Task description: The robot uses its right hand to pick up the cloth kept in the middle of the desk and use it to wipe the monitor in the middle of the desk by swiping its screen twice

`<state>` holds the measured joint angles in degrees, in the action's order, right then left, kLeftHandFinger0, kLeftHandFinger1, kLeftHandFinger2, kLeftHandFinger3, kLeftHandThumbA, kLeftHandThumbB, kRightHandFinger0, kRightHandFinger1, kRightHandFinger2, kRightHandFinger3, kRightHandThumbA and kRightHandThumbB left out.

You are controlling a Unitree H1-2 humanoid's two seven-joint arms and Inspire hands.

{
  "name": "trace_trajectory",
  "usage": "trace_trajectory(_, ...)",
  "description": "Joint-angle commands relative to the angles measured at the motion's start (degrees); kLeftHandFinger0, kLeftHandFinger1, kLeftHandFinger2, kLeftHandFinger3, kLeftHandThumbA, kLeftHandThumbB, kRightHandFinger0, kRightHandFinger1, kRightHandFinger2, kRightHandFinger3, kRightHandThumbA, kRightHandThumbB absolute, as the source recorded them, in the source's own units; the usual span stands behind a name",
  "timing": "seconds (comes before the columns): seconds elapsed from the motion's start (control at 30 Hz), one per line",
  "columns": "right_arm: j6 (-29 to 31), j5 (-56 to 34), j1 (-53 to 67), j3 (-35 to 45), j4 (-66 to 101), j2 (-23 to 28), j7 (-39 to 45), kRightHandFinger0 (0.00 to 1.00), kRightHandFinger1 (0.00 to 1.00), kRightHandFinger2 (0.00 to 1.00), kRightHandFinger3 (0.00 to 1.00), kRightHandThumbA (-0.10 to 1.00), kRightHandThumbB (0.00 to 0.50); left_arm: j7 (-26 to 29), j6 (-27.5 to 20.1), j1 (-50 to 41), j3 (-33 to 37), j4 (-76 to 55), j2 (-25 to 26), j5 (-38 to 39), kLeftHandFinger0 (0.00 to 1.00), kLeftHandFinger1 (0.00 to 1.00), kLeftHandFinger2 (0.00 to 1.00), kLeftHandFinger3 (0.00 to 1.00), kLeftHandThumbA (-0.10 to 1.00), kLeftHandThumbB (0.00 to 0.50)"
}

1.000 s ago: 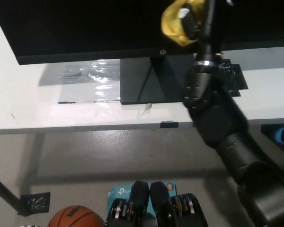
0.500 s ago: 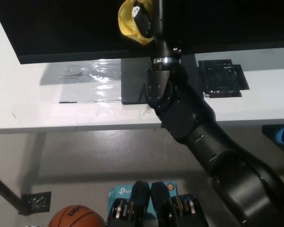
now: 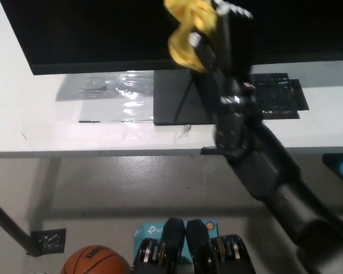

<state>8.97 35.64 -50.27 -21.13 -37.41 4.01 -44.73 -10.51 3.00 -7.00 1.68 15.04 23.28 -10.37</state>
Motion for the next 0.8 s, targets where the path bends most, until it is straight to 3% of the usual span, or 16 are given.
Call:
trace_trajectory(0.0, 3.7, 2.2, 3.4, -0.3, 7.2, 5.0, 4.4, 0.00, 0.00, 0.12, 0.07, -0.10, 0.063, 0.9, -1.3, 0.5, -0.9, -0.2, 1.6, -0.2, 0.75, 0.72, 0.09, 0.01, 0.78, 0.500)
trace_trajectory(0.13, 4.5, 2.4, 8.0, 0.1, 12.1, 8.5, 6.5, 0.00, 0.00, 0.22, 0.05, -0.10, 0.000, 0.8, -1.1, 0.5, -1.1, -0.7, 1.8, -0.3, 0.76, 0.73, 0.10, 0.01, 0.79, 0.500)
trace_trajectory(0.2, 3.5, 3.7, 10.2, 0.1, 15.1, 10.0, 7.3, 0.00, 0.00, 0.23, 0.06, -0.10, 0.000, 0.8, -1.6, 0.4, -1.2, -0.6, 1.8, -0.1, 0.76, 0.72, 0.10, 0.01, 0.78, 0.500)
trace_trajectory(0.23, 2.6, 4.1, 12.4, 0.6, 16.5, 12.1, 8.3, 0.00, 0.00, 0.24, 0.20, -0.10, 0.008, 1.0, -1.7, 0.3, -1.3, -0.5, 1.8, -0.1, 0.75, 0.70, 0.10, 0.03, 0.76, 0.500)
trace_trajectory(0.4, 1.7, 2.9, 12.6, 2.5, 13.4, 14.2, 10.4, 0.00, 0.00, 0.22, 0.07, -0.10, 0.000, 1.0, -1.5, 0.1, -1.8, -0.4, 1.6, 0.4, 0.74, 0.69, 0.07, 0.01, 0.76, 0.500)
trace_trajectory(0.47, -0.3, 2.8, 12.0, 2.9, 11.3, 15.4, 12.8, 0.00, 0.00, 0.29, 0.07, -0.10, 0.015, 1.0, -1.0, 0.0, -1.8, -0.8, 1.7, 0.0, 0.75, 0.70, 0.06, 0.00, 0.78, 0.500)
trace_trajectory(0.5, -0.4, 3.2, 11.5, 3.1, 9.9, 15.8, 12.8, 0.00, 0.00, 0.31, 0.08, -0.10, 0.058, 1.2, -1.3, 0.0, -1.9, -0.7, 1.6, -0.1, 0.75, 0.71, 0.07, 0.01, 0.77, 0.500)
trace_trajectory(0.53, -0.8, 3.1, 11.3, 3.2, 9.3, 15.9, 13.3, 0.00, 0.00, 0.33, 0.17, -0.10, 0.073, 1.2, -1.4, 0.0, -1.9, -0.6, 1.6, -0.1, 0.75, 0.72, 0.07, 0.01, 0.78, 0.500)
trace_trajectory(0.6, -3.3, 3.0, 10.1, 3.2, 5.7, 16.6, 15.8, 0.00, 0.00, 0.33, 0.23, -0.10, 0.080, 1.1, -1.6, 0.0, -2.3, -0.9, 1.5, 0.2, 0.74, 0.70, 0.05, 0.00, 0.76, 0.500)
trace_trajectory(0.67, -4.5, 3.9, 9.0, 2.4, 0.8, 17.2, 16.4, 0.00, 0.00, 0.33, 0.22, -0.10, 0.084, 0.8, -1.9, 0.2, -2.4, -0.4, 1.6, 0.5, 0.73, 0.70, 0.03, 0.00, 0.77, 0.500)
trace_trajectory(0.77, -6.3, 5.3, 7.3, 1.2, -4.9, 17.5, 16.9, 0.00, 0.00, 0.34, 0.12, -0.10, 0.065, 0.6, -1.4, 0.3, -2.8, -0.8, 1.6, 0.5, 0.75, 0.71, 0.06, 0.01, 0.77, 0.500)
